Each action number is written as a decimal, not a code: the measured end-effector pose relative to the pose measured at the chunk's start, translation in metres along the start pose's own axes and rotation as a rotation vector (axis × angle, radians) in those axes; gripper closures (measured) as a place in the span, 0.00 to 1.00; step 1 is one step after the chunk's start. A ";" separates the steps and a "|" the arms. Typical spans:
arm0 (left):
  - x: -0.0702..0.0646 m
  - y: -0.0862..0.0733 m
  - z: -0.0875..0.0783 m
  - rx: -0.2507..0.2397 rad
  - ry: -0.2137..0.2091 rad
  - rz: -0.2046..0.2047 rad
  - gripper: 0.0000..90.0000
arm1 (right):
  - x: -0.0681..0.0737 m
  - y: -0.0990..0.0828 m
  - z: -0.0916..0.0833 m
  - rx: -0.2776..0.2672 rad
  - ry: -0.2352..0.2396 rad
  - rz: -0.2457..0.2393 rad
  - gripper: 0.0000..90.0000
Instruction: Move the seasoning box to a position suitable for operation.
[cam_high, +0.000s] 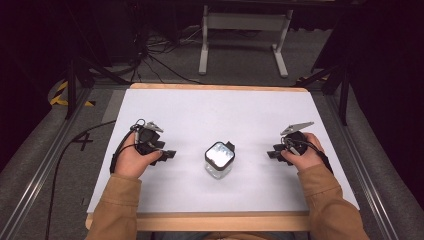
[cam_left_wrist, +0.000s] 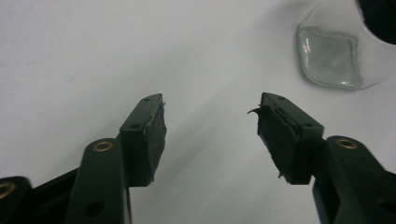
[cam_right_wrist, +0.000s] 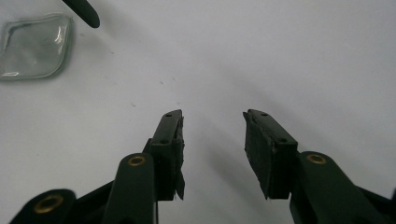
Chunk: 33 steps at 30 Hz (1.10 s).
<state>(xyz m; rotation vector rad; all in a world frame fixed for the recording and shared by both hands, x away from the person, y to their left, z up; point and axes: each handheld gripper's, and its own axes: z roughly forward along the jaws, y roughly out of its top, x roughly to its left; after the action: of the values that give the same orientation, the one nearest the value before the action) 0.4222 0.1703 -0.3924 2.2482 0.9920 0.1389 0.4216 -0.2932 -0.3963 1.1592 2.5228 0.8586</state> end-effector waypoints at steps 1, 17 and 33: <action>-0.003 0.003 -0.001 0.014 -0.015 0.030 0.51 | 0.000 -0.001 -0.001 -0.003 -0.002 -0.002 0.64; -0.016 0.026 0.002 0.095 -0.067 0.009 0.57 | 0.000 -0.012 -0.015 -0.020 -0.019 0.021 0.64; -0.036 0.049 0.028 0.076 -0.158 0.073 0.79 | 0.002 -0.029 -0.026 -0.028 -0.037 0.046 0.63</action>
<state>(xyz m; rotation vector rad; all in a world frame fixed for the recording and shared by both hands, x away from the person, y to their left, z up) 0.4367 0.1068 -0.3784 2.3250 0.8450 -0.0452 0.3912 -0.3180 -0.3932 1.2181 2.4560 0.8724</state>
